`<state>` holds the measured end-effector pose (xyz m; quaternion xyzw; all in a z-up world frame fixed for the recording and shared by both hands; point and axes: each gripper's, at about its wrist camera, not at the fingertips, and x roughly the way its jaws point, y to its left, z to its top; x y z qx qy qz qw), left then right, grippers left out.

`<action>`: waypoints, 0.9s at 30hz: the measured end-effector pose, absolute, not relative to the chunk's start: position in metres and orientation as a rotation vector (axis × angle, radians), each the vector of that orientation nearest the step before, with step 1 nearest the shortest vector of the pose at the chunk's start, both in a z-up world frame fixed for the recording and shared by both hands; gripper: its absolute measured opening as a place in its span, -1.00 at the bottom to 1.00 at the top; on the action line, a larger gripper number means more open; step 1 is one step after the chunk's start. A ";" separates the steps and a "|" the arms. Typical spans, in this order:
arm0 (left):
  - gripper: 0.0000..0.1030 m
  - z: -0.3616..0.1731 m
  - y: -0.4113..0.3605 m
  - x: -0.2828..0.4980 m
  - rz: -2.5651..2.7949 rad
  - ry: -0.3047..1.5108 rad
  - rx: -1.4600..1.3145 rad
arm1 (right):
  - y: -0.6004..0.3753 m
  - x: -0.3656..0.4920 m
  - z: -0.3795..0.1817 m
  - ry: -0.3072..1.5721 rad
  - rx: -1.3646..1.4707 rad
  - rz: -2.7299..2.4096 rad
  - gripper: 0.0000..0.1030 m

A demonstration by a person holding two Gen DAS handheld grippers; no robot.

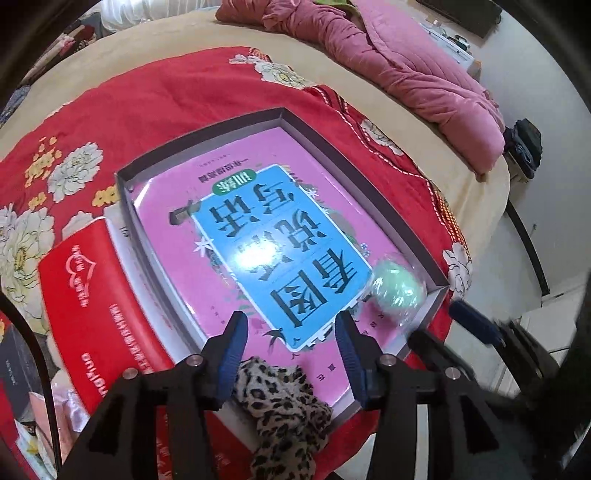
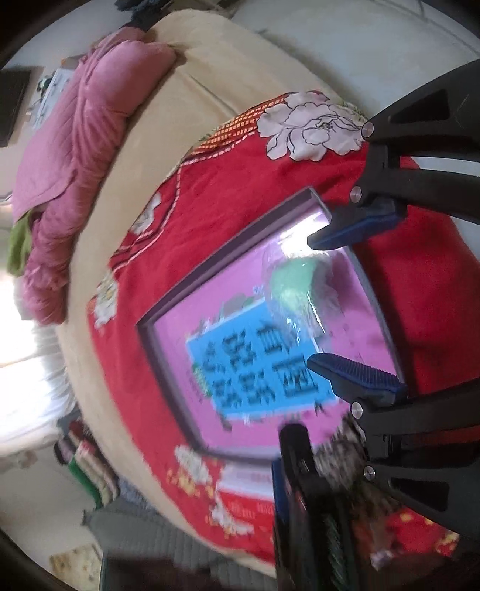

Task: Organize soft objects
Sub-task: 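Lower the leopard-print cloth into the pink book box and open the left tool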

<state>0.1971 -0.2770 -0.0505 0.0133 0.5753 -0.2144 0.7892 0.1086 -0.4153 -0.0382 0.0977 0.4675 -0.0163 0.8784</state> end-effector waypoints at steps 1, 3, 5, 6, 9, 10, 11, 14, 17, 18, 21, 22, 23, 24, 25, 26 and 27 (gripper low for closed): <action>-0.04 -0.049 -0.274 0.197 -0.454 1.237 0.027 | -0.412 0.101 -0.034 0.970 0.219 -0.003 0.25; -0.02 -0.045 -0.269 0.196 -0.455 1.233 0.024 | -0.404 0.090 -0.027 0.960 0.228 0.041 0.25; -0.01 -0.042 -0.263 0.195 -0.447 1.225 0.017 | -0.390 0.080 -0.023 0.956 0.203 0.085 0.27; -0.01 -0.040 -0.259 0.194 -0.442 1.223 0.007 | -0.381 0.078 -0.023 0.960 0.180 0.111 0.29; -0.01 -0.036 -0.250 0.193 -0.432 1.216 -0.008 | -0.357 0.076 -0.028 0.984 0.107 0.157 0.32; -0.01 -0.034 -0.246 0.193 -0.424 1.212 -0.013 | -0.351 0.075 -0.031 0.992 0.091 0.168 0.32; -0.01 -0.033 -0.243 0.193 -0.421 1.213 -0.016 | -0.345 0.076 -0.034 1.002 0.078 0.184 0.32; -0.01 -0.029 -0.236 0.190 -0.417 1.205 -0.018 | -0.329 0.083 -0.047 1.032 0.037 0.213 0.32; -0.01 -0.027 -0.231 0.188 -0.413 1.204 -0.017 | -0.321 0.098 -0.063 1.067 -0.028 0.166 0.32; -0.01 -0.027 -0.230 0.187 -0.412 1.204 -0.018 | -0.322 0.103 -0.066 1.071 -0.030 0.146 0.32; -0.01 -0.025 -0.227 0.183 -0.416 1.201 -0.010 | -0.331 0.118 -0.072 1.077 -0.010 0.087 0.32; -0.01 -0.024 -0.227 0.182 -0.416 1.197 -0.005 | -0.335 0.123 -0.072 1.078 -0.001 0.069 0.32; -0.01 -0.023 -0.227 0.181 -0.415 1.195 0.001 | -0.338 0.126 -0.073 1.082 0.007 0.055 0.32; -0.01 -0.023 -0.227 0.180 -0.415 1.194 0.007 | -0.341 0.129 -0.073 1.085 0.019 0.047 0.32; -0.01 -0.022 -0.227 0.178 -0.417 1.190 0.014 | -0.343 0.132 -0.073 1.086 0.024 0.041 0.32; -0.01 -0.021 -0.227 0.177 -0.415 1.184 0.019 | -0.345 0.133 -0.072 1.084 0.024 0.036 0.32; -0.01 -0.020 -0.227 0.176 -0.413 1.182 0.021 | -0.346 0.134 -0.071 1.084 0.023 0.034 0.32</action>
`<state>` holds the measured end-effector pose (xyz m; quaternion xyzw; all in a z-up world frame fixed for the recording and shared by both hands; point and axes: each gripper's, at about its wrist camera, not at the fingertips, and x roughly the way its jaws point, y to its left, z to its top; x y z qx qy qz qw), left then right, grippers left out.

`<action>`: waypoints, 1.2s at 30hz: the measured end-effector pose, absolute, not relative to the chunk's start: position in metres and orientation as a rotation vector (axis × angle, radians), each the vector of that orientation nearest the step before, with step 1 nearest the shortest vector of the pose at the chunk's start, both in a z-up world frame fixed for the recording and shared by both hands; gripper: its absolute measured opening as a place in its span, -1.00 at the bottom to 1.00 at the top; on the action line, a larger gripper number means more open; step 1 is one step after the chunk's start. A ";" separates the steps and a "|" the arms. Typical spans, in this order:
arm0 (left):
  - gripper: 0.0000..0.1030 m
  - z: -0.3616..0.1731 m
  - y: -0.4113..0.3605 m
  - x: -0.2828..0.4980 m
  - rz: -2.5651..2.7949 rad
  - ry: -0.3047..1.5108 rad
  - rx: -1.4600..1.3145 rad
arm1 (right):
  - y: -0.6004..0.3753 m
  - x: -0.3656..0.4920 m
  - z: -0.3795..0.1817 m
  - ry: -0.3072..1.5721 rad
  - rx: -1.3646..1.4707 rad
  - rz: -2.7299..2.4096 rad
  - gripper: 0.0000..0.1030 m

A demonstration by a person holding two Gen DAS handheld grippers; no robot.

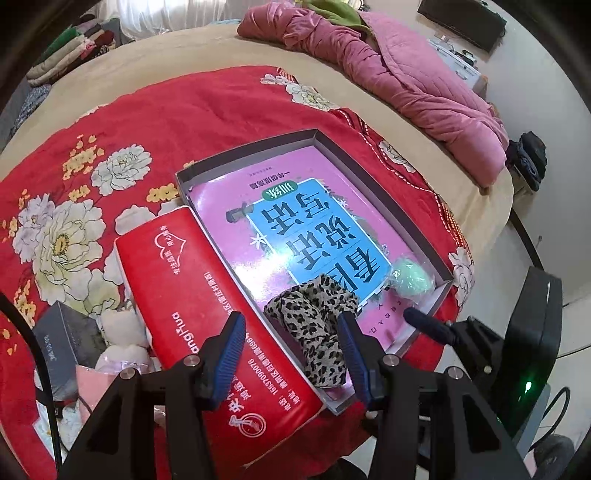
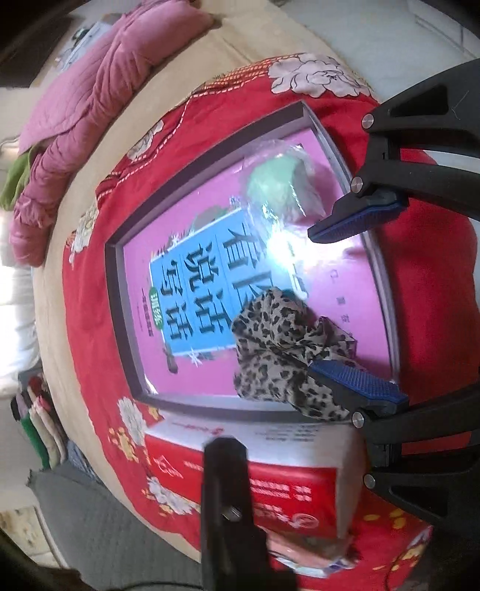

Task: Organize soft objects
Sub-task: 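Lower the leopard-print cloth into the pink book box and open the left tool, then move both tools back over the pile of items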

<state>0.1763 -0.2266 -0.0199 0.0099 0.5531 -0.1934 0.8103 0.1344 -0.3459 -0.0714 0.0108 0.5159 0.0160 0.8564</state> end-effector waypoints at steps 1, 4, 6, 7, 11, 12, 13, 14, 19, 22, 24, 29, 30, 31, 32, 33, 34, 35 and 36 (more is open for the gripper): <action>-0.01 -0.019 -0.226 0.175 -0.415 1.179 0.020 | -0.347 0.134 -0.070 1.083 0.023 0.033 0.32; -0.01 -0.015 -0.223 0.173 -0.414 1.170 0.019 | -0.349 0.130 -0.060 1.066 0.032 0.036 0.32; -0.01 -0.013 -0.221 0.172 -0.414 1.165 0.014 | -0.348 0.124 -0.052 1.052 0.034 0.033 0.32; -0.01 -0.011 -0.220 0.171 -0.413 1.162 0.012 | -0.349 0.121 -0.048 1.046 0.035 0.028 0.32; 0.03 -0.004 -0.217 0.165 -0.418 1.147 0.009 | -0.351 0.106 -0.029 1.011 0.058 0.007 0.32; 0.07 -0.002 -0.215 0.163 -0.420 1.144 0.006 | -0.351 0.103 -0.024 1.001 0.061 0.002 0.36; 0.08 -0.001 -0.214 0.161 -0.422 1.141 0.005 | -0.351 0.100 -0.019 0.993 0.062 -0.005 0.41; 0.09 0.002 -0.213 0.157 -0.424 1.136 0.010 | -0.351 0.096 -0.014 0.984 0.064 -0.009 0.42; 0.10 0.011 -0.204 0.142 -0.426 1.112 0.017 | -0.344 0.079 0.012 0.931 0.071 -0.031 0.45; 0.13 0.015 -0.196 0.134 -0.417 1.096 0.023 | -0.338 0.072 0.025 0.913 0.072 -0.041 0.46; 0.24 0.019 -0.188 0.129 -0.407 1.088 0.024 | -0.333 0.067 0.033 0.899 0.070 -0.049 0.46; 0.30 0.027 -0.168 0.115 -0.383 1.067 0.018 | -0.323 0.058 0.046 0.868 0.086 -0.046 0.46; 0.30 0.027 -0.164 0.113 -0.382 1.067 0.015 | -0.322 0.057 0.047 0.865 0.093 -0.049 0.46; 0.31 0.028 -0.161 0.110 -0.375 1.065 0.016 | -0.321 0.055 0.048 0.864 0.098 -0.054 0.46; 0.31 0.030 -0.158 0.107 -0.367 1.061 0.021 | -0.320 0.054 0.049 0.863 0.101 -0.061 0.46; 0.31 0.030 -0.155 0.105 -0.364 1.059 0.024 | -0.320 0.053 0.050 0.861 0.104 -0.067 0.46; 0.31 0.031 -0.152 0.101 -0.363 1.057 0.024 | -0.319 0.051 0.051 0.862 0.109 -0.073 0.46; 0.31 0.032 -0.149 0.099 -0.364 1.055 0.022 | -0.318 0.050 0.051 0.864 0.114 -0.078 0.46; 0.31 0.032 -0.147 0.097 -0.363 1.054 0.022 | -0.317 0.049 0.052 0.865 0.115 -0.087 0.46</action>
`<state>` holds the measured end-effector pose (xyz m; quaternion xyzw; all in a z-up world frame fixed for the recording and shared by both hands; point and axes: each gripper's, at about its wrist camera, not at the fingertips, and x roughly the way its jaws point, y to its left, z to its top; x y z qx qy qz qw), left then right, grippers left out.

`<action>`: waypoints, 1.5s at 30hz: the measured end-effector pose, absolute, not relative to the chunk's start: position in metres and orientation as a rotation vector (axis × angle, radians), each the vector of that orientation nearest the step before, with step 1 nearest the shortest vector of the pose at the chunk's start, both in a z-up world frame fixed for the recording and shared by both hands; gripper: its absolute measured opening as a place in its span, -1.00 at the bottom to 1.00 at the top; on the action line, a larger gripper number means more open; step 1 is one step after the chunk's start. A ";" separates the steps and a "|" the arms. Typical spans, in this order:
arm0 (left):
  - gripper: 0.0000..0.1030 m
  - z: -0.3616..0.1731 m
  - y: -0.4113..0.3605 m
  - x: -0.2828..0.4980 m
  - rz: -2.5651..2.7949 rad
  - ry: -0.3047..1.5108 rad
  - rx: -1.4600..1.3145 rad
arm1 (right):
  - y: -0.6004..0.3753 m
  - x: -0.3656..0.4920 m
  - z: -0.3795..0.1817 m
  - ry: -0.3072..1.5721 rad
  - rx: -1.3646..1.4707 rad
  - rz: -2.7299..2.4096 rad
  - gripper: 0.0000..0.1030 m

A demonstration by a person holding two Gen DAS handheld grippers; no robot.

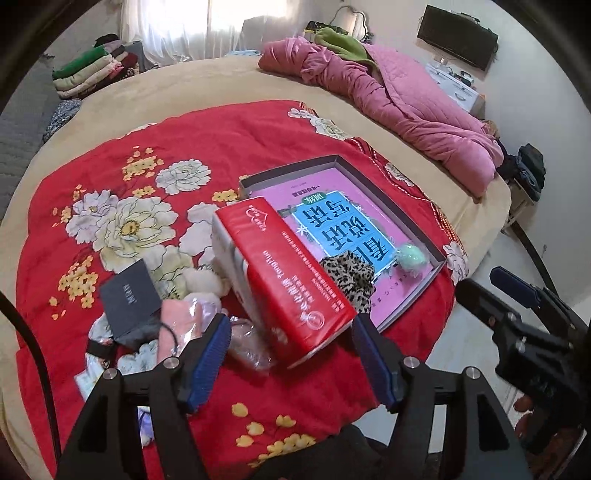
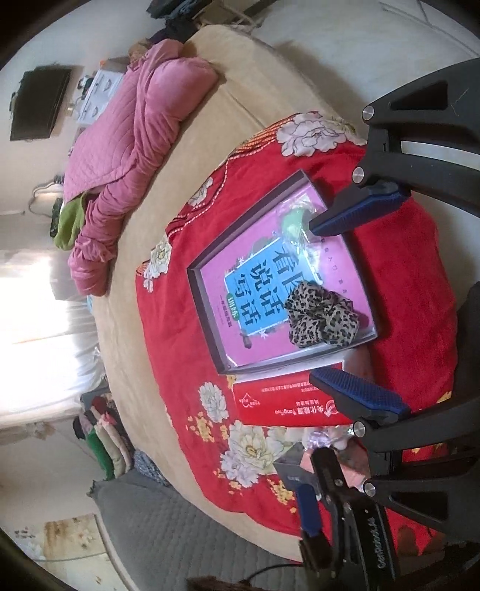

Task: Organize soft objects
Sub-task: 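Move both tools back over the pile of items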

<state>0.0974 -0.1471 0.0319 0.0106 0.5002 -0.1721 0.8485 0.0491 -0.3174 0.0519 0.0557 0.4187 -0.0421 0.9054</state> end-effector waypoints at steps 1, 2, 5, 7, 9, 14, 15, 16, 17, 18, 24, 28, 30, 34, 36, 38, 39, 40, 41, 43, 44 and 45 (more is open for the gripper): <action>0.31 0.032 -0.144 0.094 -0.358 1.053 0.024 | -0.318 0.048 0.053 0.863 0.116 -0.093 0.46; 0.31 0.032 -0.143 0.093 -0.355 1.051 0.026 | -0.317 0.046 0.054 0.860 0.115 -0.100 0.46; 0.31 0.033 -0.139 0.086 -0.362 1.052 0.022 | -0.313 0.042 0.059 0.845 0.116 -0.104 0.46; 0.31 0.035 -0.138 0.082 -0.370 1.046 0.024 | -0.310 0.039 0.063 0.831 0.114 -0.112 0.46; 0.31 0.036 -0.137 0.078 -0.377 1.038 0.024 | -0.308 0.036 0.066 0.824 0.116 -0.118 0.46; 0.31 0.042 -0.134 0.071 -0.386 1.026 0.019 | -0.302 0.028 0.072 0.816 0.108 -0.124 0.46; 0.31 0.043 -0.133 0.070 -0.385 1.025 0.021 | -0.300 0.027 0.073 0.814 0.107 -0.121 0.46; 0.31 0.044 -0.132 0.068 -0.386 1.022 0.023 | -0.299 0.026 0.074 0.814 0.106 -0.120 0.46; 0.31 0.045 -0.131 0.066 -0.385 1.020 0.023 | -0.297 0.024 0.074 0.813 0.105 -0.128 0.46; 0.31 0.045 -0.131 0.065 -0.385 1.019 0.023 | -0.296 0.023 0.075 0.813 0.104 -0.135 0.46; 0.31 0.049 -0.126 0.057 -0.380 1.007 0.045 | -0.292 0.016 0.073 0.812 0.112 -0.141 0.46; 0.31 0.049 -0.122 0.051 -0.374 1.006 0.043 | -0.287 0.010 0.071 0.816 0.098 -0.135 0.46; 0.31 0.049 -0.119 0.049 -0.372 1.007 0.044 | -0.286 0.008 0.069 0.818 0.097 -0.133 0.46; 0.31 0.048 -0.113 0.043 -0.364 1.010 0.040 | -0.282 0.007 0.068 0.819 0.089 -0.123 0.46; 0.31 0.048 -0.110 0.042 -0.360 1.011 0.043 | -0.280 0.006 0.069 0.818 0.083 -0.119 0.46; 0.31 0.048 -0.107 0.040 -0.353 1.008 0.046 | -0.277 0.006 0.070 0.815 0.079 -0.110 0.46; 0.31 0.048 -0.106 0.040 -0.349 1.007 0.046 | -0.277 0.006 0.071 0.814 0.077 -0.109 0.46; 0.31 0.048 -0.104 0.039 -0.347 1.007 0.043 | -0.275 0.006 0.071 0.812 0.077 -0.108 0.46; 0.31 0.048 -0.103 0.039 -0.347 1.007 0.039 | -0.274 0.006 0.071 0.810 0.078 -0.102 0.46; 0.31 0.047 -0.099 0.038 -0.339 1.012 0.036 | -0.271 0.006 0.072 0.809 0.070 -0.098 0.46; 0.31 0.046 -0.097 0.037 -0.338 1.013 0.034 | -0.269 0.006 0.072 0.809 0.068 -0.093 0.46; 0.31 0.045 -0.096 0.036 -0.337 1.016 0.031 | -0.268 0.006 0.072 0.809 0.067 -0.090 0.46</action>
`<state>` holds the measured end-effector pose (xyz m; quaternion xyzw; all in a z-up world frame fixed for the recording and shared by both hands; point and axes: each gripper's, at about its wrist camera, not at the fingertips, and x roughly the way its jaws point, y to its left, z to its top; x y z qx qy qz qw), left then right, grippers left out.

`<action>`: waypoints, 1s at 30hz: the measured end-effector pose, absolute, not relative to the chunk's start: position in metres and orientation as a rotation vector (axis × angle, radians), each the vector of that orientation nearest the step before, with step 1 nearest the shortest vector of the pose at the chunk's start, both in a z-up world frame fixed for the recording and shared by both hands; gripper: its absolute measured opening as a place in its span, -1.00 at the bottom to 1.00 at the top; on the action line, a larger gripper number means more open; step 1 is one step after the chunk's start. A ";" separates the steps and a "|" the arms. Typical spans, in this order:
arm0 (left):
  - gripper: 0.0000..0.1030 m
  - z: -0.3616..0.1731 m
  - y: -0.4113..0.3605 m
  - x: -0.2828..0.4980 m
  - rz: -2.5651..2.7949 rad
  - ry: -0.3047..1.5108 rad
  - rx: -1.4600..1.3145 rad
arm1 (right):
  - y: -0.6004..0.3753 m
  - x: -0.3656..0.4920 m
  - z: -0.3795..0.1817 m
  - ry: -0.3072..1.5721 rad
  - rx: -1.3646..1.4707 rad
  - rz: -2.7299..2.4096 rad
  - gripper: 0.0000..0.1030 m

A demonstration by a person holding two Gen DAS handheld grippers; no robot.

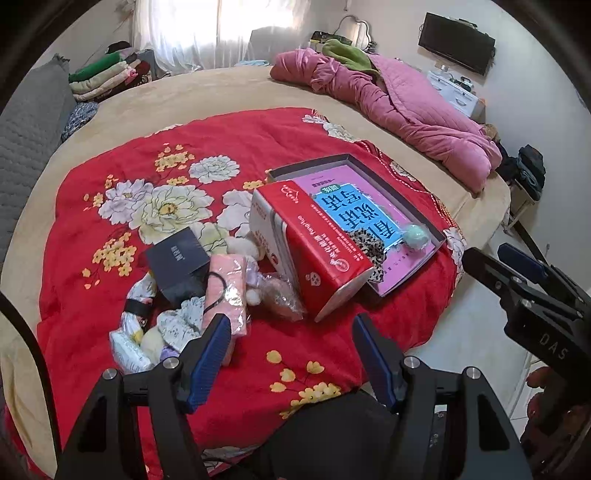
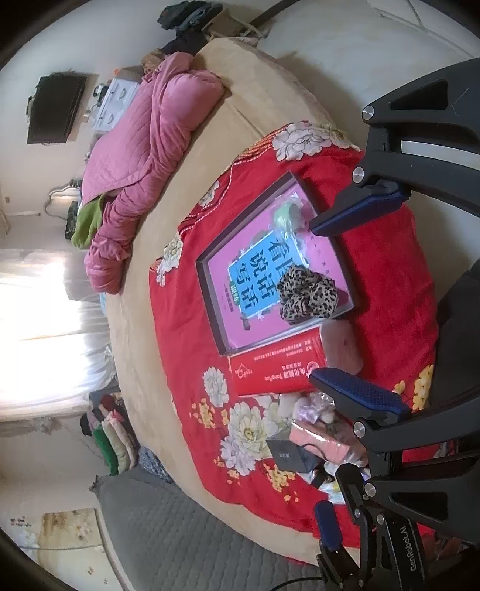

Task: Organize soft objects
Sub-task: 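Move both tools back over the pile of items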

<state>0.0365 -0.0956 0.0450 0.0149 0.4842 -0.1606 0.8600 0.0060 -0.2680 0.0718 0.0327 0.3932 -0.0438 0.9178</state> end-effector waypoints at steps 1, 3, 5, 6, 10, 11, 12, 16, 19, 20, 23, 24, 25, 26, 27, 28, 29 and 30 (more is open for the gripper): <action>0.31 0.044 -0.093 0.035 -0.333 1.020 0.029 | -0.266 0.006 0.072 0.807 0.065 -0.085 0.46; 0.31 0.042 -0.089 0.033 -0.325 1.022 0.023 | -0.262 0.006 0.072 0.810 0.059 -0.073 0.46; 0.31 0.041 -0.082 0.031 -0.314 1.027 0.013 | -0.257 0.006 0.071 0.809 0.051 -0.059 0.46; 0.31 0.041 -0.079 0.031 -0.309 1.029 0.007 | -0.254 0.006 0.071 0.812 0.045 -0.051 0.46; 0.31 0.039 -0.061 0.029 -0.279 1.035 -0.016 | -0.243 0.008 0.068 0.818 0.028 -0.025 0.46; 0.31 0.037 -0.055 0.028 -0.269 1.038 -0.020 | -0.241 0.008 0.067 0.820 0.026 -0.016 0.46; 0.31 0.037 -0.052 0.027 -0.262 1.038 -0.021 | -0.238 0.008 0.066 0.821 0.024 -0.007 0.46; 0.31 0.032 -0.031 0.023 -0.226 1.052 -0.052 | -0.227 0.009 0.062 0.827 0.001 0.026 0.46; 0.31 0.027 -0.013 0.020 -0.197 1.061 -0.071 | -0.220 0.011 0.060 0.832 -0.012 0.050 0.46; 0.31 0.026 -0.008 0.019 -0.187 1.064 -0.074 | -0.217 0.012 0.058 0.836 -0.015 0.058 0.46; 0.31 0.024 0.006 0.016 -0.165 1.068 -0.094 | -0.209 0.013 0.055 0.845 -0.027 0.083 0.46; 0.31 0.023 0.009 0.015 -0.155 1.069 -0.099 | -0.206 0.014 0.053 0.847 -0.028 0.092 0.46; 0.31 0.021 0.016 0.015 -0.139 1.073 -0.108 | -0.204 0.014 0.053 0.849 -0.031 0.099 0.46; 0.31 0.020 0.021 0.014 -0.129 1.075 -0.118 | -0.201 0.015 0.051 0.854 -0.035 0.107 0.46; 0.31 0.018 0.026 0.014 -0.119 1.078 -0.126 | -0.199 0.015 0.050 0.857 -0.036 0.115 0.46; 0.31 0.016 0.031 0.013 -0.111 1.082 -0.132 | -0.197 0.015 0.049 0.861 -0.035 0.124 0.46; 0.31 0.014 0.035 0.013 -0.102 1.086 -0.140 | -0.194 0.016 0.047 0.866 -0.034 0.132 0.46; 0.31 0.012 0.040 0.012 -0.092 1.089 -0.149 | -0.191 0.017 0.046 0.872 -0.033 0.142 0.46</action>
